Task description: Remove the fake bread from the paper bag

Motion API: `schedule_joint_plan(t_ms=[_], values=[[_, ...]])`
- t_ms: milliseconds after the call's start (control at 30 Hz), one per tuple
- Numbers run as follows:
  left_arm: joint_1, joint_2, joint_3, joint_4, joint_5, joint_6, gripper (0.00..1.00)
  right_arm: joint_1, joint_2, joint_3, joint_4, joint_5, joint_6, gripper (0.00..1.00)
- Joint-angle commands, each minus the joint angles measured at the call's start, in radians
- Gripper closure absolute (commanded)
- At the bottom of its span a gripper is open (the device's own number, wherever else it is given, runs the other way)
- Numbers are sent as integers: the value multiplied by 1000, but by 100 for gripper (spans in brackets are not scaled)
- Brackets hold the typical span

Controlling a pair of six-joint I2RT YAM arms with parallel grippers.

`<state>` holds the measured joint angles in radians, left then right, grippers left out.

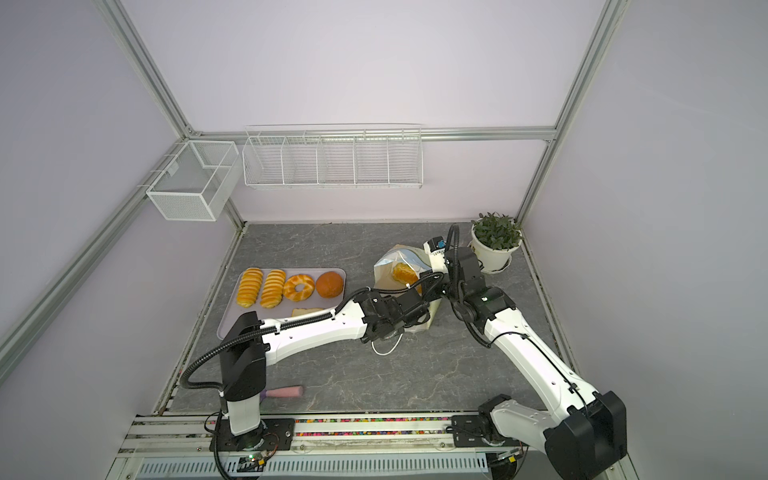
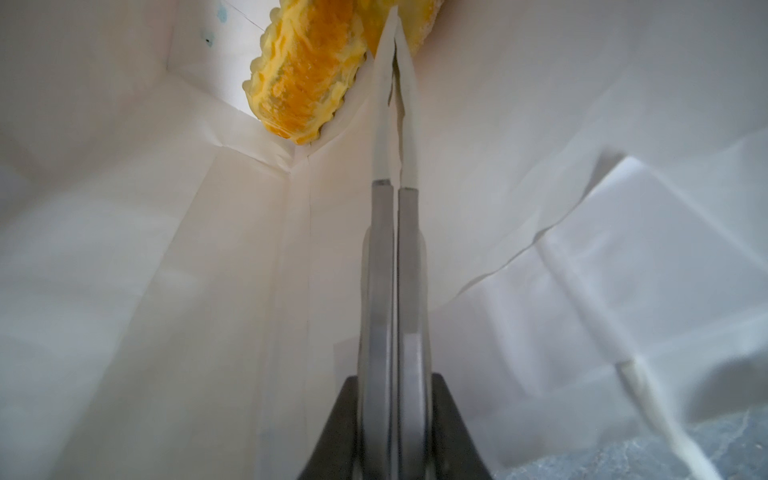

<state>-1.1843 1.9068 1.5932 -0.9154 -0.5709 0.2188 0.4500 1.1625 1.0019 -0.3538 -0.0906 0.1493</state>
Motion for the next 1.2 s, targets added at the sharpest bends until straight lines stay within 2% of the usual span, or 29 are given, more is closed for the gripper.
schedule_joint_plan(t_ms=[0,233,433,600,867,1167], values=[[-2,-30,-4,-7,-25,0,87,42,-14,-12,39,-69,12,93],[-4,-97,-52,-16,-41,-2,91,42,-10,-20,54,-63,18,93],[-6,-100,-77,34,22,19,68,42,-12,-13,55,-86,9,93],[-6,-76,-70,70,60,41,62,42,-9,-5,50,-115,-3,93],[0,4,-31,48,8,24,60,42,2,1,56,-164,-20,93],[24,75,34,17,63,-54,58,42,14,2,68,-189,-25,93]])
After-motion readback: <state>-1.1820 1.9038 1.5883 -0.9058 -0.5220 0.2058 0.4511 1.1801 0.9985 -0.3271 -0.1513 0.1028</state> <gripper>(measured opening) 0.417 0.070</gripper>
